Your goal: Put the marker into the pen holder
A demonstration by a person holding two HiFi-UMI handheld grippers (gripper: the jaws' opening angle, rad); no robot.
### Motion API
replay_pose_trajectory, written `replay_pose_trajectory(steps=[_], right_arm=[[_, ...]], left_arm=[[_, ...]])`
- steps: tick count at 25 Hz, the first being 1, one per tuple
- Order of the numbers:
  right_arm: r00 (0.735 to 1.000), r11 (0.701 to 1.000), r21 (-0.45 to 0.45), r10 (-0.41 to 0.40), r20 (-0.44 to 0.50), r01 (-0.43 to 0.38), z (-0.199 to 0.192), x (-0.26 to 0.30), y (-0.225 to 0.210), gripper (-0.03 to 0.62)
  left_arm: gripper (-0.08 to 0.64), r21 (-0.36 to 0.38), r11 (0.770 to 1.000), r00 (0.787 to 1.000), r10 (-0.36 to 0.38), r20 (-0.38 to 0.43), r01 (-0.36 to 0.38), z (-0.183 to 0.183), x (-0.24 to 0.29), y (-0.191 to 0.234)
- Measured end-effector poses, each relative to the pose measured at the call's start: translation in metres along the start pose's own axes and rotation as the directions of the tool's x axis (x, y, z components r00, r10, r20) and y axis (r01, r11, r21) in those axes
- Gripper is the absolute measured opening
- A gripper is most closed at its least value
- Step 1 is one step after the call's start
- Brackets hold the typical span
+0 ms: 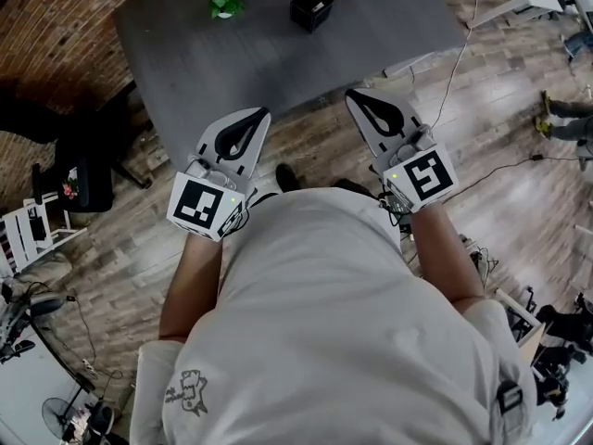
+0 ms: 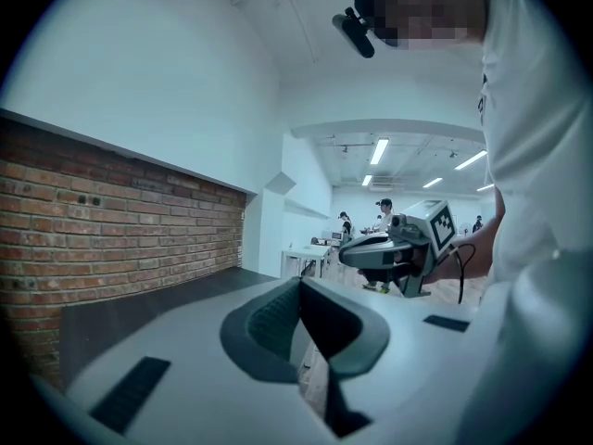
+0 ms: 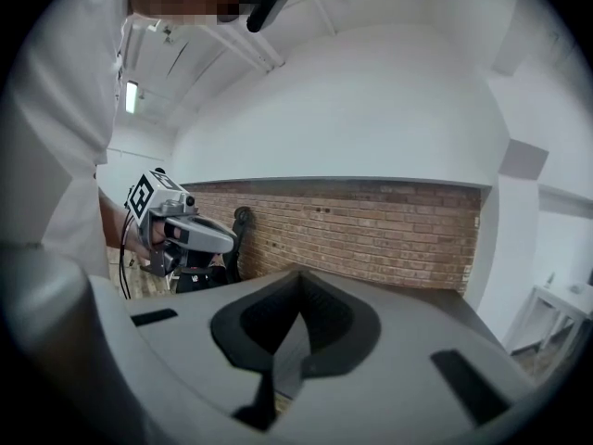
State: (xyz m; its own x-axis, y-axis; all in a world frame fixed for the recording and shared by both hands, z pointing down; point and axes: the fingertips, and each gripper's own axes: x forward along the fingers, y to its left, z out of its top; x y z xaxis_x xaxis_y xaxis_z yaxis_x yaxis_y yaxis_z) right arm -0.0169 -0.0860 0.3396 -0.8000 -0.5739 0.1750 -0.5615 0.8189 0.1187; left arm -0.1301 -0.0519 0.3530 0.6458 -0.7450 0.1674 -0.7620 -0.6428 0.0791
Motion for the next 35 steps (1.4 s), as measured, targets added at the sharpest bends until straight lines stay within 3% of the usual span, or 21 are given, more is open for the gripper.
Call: replay_pose_trajectory(steps=[10, 21, 28, 35], right_arm=[[0.999, 1.0, 0.008, 0.013, 0.051, -0.013, 0.002, -0.075, 0.002, 0.005], [0.996, 1.0, 0.024, 0.015, 0.085, -0.017, -0.014, -0.178, -0.005, 0.005], [0.991, 0.999, -0.004, 0.047, 0.128, -0.047, -0.008, -0.225, 0.007, 0.005], [0.989, 0.998, 0.009, 0.064, 0.133, -0.066, -0.019, -0.257, 0.017, 0.005]], left_arm=[[0.011, 0.014, 0.998, 0.998, 0.053, 0.028, -0.053, 0.008, 0.014, -0.06], [0.011, 0.028, 0.998, 0.998, 0.057, 0.036, -0.058, 0.007, 0.038, -0.164], [0.011, 0.023, 0.987, 0.986, 0.155, 0.064, -0.157, 0.009, 0.022, -0.203], [0.011, 0.019, 0.983, 0.982, 0.179, 0.066, -0.18, 0.005, 0.013, -0.239]])
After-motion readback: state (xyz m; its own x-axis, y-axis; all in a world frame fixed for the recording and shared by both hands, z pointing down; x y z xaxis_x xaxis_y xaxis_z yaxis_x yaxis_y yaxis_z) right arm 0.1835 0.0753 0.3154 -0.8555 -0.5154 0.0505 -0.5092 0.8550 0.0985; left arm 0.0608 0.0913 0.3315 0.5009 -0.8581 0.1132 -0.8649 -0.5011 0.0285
